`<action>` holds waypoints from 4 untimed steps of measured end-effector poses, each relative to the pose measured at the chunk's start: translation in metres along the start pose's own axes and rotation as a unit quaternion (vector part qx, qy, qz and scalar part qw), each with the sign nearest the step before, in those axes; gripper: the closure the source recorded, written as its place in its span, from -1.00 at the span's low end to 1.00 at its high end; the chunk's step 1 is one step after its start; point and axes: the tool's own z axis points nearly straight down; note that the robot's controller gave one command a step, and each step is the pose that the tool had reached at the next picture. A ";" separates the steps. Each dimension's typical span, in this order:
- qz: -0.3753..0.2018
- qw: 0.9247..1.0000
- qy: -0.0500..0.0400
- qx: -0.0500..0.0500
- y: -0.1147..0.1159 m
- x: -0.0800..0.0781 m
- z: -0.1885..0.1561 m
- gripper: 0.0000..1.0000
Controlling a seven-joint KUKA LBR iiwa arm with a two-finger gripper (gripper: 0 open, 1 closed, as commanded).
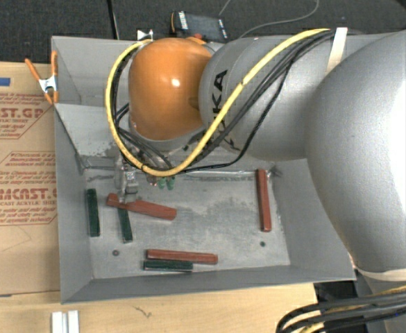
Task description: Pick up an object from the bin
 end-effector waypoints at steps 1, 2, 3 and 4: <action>0.001 1.000 0.004 0.001 -0.002 0.001 0.005 -1.00; -0.238 0.971 -0.001 0.000 -0.035 0.012 0.119 -1.00; -0.237 0.971 -0.001 0.000 -0.036 0.012 0.118 1.00; -0.237 0.971 0.003 0.000 -0.036 0.014 0.120 -1.00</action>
Offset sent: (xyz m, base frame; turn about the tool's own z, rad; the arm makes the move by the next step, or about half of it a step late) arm 0.0000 0.0000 0.0000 0.0000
